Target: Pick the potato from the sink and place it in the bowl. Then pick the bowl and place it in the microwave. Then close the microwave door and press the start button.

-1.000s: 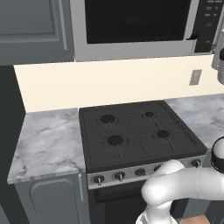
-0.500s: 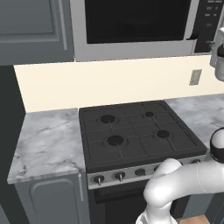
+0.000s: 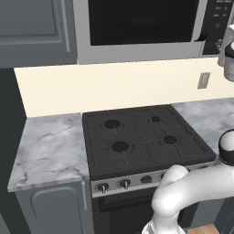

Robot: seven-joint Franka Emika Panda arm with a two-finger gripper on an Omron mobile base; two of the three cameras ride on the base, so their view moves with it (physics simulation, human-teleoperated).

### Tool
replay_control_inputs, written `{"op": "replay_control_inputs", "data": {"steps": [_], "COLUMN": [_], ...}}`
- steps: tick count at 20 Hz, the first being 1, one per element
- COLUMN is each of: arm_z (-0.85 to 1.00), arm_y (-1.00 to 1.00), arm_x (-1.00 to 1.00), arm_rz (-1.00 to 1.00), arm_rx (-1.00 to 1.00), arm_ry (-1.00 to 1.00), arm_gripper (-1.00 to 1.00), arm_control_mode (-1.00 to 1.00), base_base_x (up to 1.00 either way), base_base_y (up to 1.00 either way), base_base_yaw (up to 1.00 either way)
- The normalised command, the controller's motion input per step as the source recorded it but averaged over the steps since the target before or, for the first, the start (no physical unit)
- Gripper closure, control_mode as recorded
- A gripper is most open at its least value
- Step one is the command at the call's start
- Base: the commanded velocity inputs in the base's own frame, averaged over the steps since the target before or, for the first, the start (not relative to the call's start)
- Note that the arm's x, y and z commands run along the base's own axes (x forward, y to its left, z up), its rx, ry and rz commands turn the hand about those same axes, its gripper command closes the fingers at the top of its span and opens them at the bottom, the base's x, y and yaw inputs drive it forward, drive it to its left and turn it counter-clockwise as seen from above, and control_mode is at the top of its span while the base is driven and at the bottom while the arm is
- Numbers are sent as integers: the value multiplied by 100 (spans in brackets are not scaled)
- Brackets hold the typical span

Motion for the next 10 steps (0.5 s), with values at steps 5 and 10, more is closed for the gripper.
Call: {"op": "replay_control_inputs", "data": {"steps": [5,10], "arm_z": [-5,-10], "arm_y": [-1,0], "arm_x": [8,5], "arm_rz": [1,0], "arm_rx": [0,0], "arm_ry": [0,2], "arm_gripper": [100,100], "arm_control_mode": [-100,-100], "base_base_x": [0,0], "base_base_y": [0,0], "base_base_yaw": [0,0]}}
